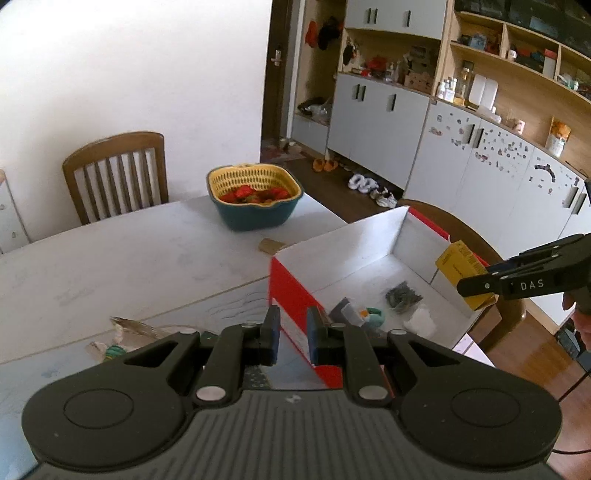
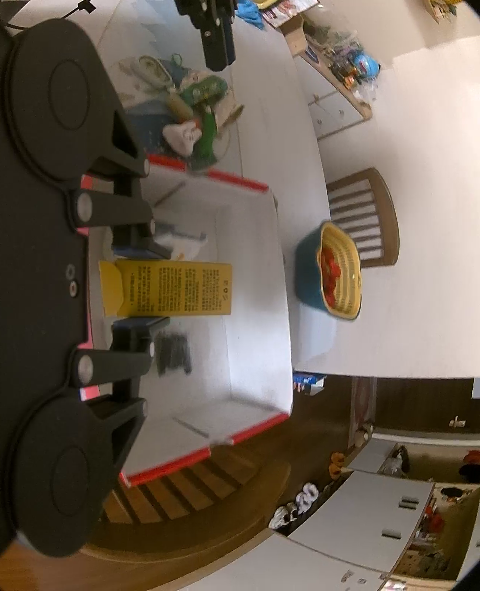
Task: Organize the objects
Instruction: 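Carry the bracelet and yellow box over the red shoebox with both tools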
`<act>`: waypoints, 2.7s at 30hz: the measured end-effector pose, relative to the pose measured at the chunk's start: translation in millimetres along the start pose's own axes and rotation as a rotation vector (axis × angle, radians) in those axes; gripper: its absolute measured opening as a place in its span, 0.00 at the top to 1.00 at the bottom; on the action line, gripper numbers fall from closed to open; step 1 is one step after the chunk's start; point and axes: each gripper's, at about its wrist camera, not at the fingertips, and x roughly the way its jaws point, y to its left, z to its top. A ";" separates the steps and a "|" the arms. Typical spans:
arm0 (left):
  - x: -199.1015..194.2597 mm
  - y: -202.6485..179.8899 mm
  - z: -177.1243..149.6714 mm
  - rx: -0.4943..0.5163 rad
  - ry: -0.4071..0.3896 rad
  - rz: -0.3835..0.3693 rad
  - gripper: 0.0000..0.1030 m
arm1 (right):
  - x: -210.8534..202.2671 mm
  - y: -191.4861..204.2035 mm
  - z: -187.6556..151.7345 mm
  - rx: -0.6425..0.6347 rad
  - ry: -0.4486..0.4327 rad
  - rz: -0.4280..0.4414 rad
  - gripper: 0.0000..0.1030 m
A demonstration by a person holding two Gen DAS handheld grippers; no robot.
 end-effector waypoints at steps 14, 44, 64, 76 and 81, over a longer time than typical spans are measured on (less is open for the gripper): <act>22.7 5.2 -69.4 -0.079 0.209 -0.001 0.65 | 8.1 -38.7 -4.0 -0.014 0.035 0.014 0.72; 78.7 -4.3 -126.8 -0.035 0.362 0.149 0.63 | 27.7 -52.8 6.4 -0.048 0.064 0.052 0.72; 41.0 2.3 -70.9 -0.101 0.243 0.124 0.87 | 33.3 -63.6 13.8 -0.049 0.053 0.072 0.72; 40.8 -25.3 10.7 -0.051 0.119 -0.006 0.87 | 42.1 -68.8 13.5 -0.047 0.069 0.088 0.72; 68.1 -45.6 31.4 0.005 0.110 -0.036 0.87 | 45.7 -67.4 12.0 -0.055 0.078 0.094 0.72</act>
